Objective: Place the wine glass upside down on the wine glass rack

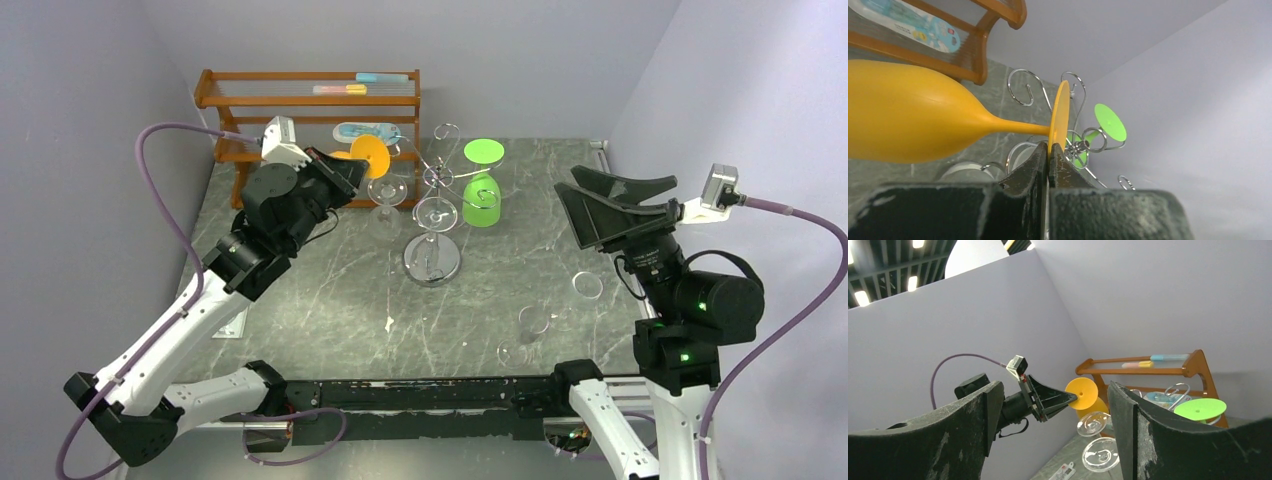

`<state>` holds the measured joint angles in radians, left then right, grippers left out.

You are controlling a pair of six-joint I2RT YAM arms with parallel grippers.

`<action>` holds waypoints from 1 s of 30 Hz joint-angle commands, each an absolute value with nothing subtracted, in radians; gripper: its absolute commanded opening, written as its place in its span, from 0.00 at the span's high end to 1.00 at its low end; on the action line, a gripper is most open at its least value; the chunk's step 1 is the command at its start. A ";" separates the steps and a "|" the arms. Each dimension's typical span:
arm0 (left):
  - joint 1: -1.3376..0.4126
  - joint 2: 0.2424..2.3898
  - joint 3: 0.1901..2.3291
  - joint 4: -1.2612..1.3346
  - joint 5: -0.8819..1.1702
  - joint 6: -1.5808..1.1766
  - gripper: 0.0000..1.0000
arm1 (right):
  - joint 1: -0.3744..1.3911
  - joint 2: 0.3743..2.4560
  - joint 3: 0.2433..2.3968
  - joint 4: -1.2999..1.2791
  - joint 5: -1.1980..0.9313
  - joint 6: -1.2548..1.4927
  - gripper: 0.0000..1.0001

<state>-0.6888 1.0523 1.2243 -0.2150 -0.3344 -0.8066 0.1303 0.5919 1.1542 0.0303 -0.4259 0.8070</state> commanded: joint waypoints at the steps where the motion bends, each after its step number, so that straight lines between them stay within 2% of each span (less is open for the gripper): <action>1: -0.644 1.066 1.215 -0.140 -0.229 -0.940 0.95 | 0.134 0.574 1.163 0.009 -0.410 0.793 0.20; 9: -0.519 1.151 1.201 -0.065 0.044 -1.043 0.95 | 0.133 0.571 1.174 0.003 -0.413 0.770 0.20; 18: -0.428 1.194 1.181 -0.008 0.258 -1.124 0.95 | 0.134 0.561 1.176 0.003 -0.416 0.755 0.20; 21: -0.395 1.212 1.144 0.111 0.385 -1.206 0.95 | 0.134 0.559 1.180 0.003 -0.404 0.744 0.20; 30: -0.370 1.255 1.130 0.241 0.486 -1.318 0.95 | 0.134 0.554 1.183 -0.033 -0.378 0.739 0.20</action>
<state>-0.3801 1.2503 1.1236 0.1402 0.3908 -1.2594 0.1303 0.5674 1.1614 -0.0170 -0.3904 0.7544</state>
